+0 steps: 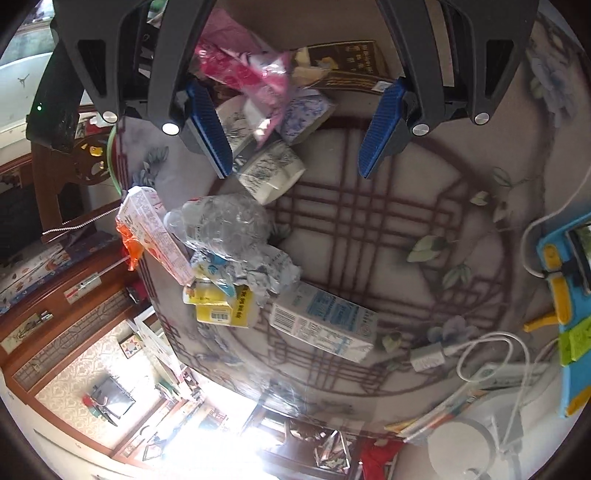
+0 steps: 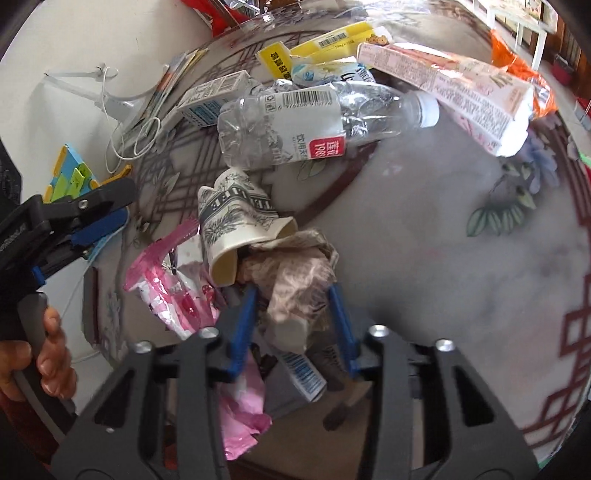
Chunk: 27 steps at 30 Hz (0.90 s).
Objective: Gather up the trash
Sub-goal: 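Return to the table and grasp the crumpled brown paper with the right tool, then grasp the white paper cup with the left tool while the right tool holds paper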
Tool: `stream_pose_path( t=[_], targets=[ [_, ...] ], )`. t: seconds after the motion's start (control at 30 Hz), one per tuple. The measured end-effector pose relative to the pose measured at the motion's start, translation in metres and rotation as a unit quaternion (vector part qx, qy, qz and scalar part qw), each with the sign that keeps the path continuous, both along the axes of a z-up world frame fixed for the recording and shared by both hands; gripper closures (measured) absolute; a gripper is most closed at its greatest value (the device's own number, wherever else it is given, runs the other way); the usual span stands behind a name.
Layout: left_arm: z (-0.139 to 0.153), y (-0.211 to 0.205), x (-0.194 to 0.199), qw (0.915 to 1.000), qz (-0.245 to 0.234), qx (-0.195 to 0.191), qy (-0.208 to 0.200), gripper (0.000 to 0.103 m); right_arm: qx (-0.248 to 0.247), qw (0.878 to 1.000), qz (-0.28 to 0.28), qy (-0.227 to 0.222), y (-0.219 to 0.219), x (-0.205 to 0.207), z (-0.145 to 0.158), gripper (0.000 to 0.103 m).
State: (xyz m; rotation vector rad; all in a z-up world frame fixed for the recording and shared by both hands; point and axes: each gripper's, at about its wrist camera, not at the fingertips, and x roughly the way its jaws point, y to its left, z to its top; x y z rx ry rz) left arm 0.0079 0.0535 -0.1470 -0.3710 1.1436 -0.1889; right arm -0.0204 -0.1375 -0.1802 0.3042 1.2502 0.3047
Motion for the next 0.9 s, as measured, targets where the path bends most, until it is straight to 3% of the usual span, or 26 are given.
stream_pose_path(
  t=[0.2, 0.4, 0.73, 0.8, 0.9],
  targets=[
    [-0.023, -0.02, 0.013, 0.9985, -0.006, -0.038, 0.04, 0.035, -0.036, 0.998, -0.028, -0.049, -0.018, -0.012, 0.033, 0.067],
    [-0.045, -0.041, 0.018, 0.9942, -0.016, -0.068, 0.082, 0.031, -0.047, 0.995, -0.06, -0.063, -0.043, -0.021, 0.048, 0.067],
    [-0.063, -0.056, 0.015, 0.9888, -0.02, -0.07, 0.13, 0.031, -0.059, 0.992, -0.087, -0.075, -0.06, -0.026, 0.059, 0.067],
    [-0.067, -0.055, 0.015, 0.9876, -0.017, -0.077, 0.136, 0.036, -0.058, 0.992, -0.087, -0.074, -0.061, -0.026, 0.059, 0.067],
    [-0.072, -0.055, 0.014, 0.9856, -0.017, -0.098, 0.136, 0.054, -0.059, 0.992, -0.085, -0.073, -0.06, -0.025, 0.059, 0.067]
  ],
)
